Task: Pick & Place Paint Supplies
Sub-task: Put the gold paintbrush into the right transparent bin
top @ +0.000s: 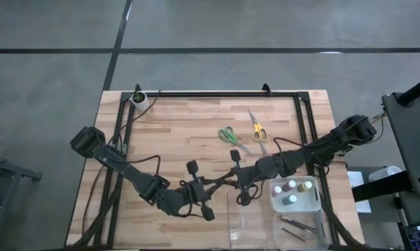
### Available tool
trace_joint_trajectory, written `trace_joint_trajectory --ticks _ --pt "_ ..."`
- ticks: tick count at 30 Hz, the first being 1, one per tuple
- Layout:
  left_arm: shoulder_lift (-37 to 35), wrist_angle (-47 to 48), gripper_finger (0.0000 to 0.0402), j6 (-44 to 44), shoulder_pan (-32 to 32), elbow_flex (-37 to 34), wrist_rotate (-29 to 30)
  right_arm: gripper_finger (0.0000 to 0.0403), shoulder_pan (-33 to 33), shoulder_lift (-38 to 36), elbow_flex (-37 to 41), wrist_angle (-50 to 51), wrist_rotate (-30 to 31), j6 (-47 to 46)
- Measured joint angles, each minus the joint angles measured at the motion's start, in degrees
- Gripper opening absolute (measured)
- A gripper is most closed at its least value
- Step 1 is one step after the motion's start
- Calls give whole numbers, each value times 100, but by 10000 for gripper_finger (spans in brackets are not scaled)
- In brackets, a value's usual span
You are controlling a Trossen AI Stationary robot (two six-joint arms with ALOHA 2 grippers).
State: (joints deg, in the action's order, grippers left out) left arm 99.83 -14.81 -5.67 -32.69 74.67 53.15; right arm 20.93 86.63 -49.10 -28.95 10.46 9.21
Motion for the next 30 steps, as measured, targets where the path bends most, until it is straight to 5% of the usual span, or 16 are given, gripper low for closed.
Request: trace_joint_trajectory --ticks 30 --pt "-2 286 28 26 15 4 -92 9 2 13 9 10 0 46"
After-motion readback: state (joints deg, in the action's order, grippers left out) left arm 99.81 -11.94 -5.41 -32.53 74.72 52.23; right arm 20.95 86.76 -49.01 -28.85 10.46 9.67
